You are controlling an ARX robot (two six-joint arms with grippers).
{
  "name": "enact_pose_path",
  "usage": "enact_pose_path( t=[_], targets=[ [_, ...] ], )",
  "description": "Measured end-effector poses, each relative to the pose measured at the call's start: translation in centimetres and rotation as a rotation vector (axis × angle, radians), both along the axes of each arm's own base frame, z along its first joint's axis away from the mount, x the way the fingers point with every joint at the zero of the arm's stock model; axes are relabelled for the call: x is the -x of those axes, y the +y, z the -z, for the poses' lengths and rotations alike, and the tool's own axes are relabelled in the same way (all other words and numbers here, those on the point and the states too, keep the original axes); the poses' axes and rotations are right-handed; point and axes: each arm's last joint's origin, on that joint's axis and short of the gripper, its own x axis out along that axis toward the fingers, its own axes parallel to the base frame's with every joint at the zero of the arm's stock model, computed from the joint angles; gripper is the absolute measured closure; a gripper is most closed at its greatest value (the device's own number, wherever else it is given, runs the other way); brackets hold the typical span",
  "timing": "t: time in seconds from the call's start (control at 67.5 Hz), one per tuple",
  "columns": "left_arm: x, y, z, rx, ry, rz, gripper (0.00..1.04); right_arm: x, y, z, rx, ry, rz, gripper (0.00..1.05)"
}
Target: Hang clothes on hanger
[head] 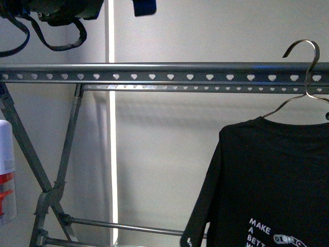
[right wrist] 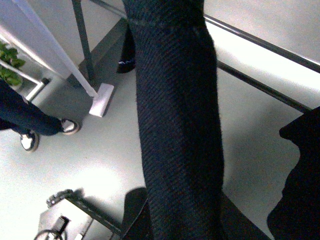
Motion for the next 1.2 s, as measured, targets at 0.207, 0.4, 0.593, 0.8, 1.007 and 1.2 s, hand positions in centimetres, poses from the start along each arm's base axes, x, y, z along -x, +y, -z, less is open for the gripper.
enact_pose_path(
  t=[0.207, 0.4, 0.593, 0.8, 1.007, 1.2],
  targets=[
    [-0.8, 4.0, -1.0, 0.344, 0.176, -0.27, 0.07, -1.7, -0.2, -1.7, -0.099, 0.006, 0.141, 0.96],
    [0.5, 7.5, -0.4, 0.474, 0.206, -0.382, 0.07, -5.2, -0.6, -2.4, -0.181, 0.05, 0.326, 0.96],
    [5.1, 6.8, 1.6, 0.113, 0.325, -0.131, 0.32, -7.8, -0.7, -3.4, -0.246, 0.065, 0.408, 0.96],
    [9.2, 8.0, 8.9, -0.025, 0.351, -0.145, 0.68, -9.2, -0.4, -5.4, -0.279, 0.055, 0.451, 0.96],
    [13.0, 9.2, 14.4, -0.046, 0.369, -0.153, 1.02, -10.5, 0.4, -5.0, -0.268, 0.084, 0.458, 0.96],
    [15.4, 10.1, 17.4, -0.058, 0.376, -0.134, 1.01, -11.0, 0.3, -4.4, -0.251, 0.095, 0.475, 0.96]
  ],
)
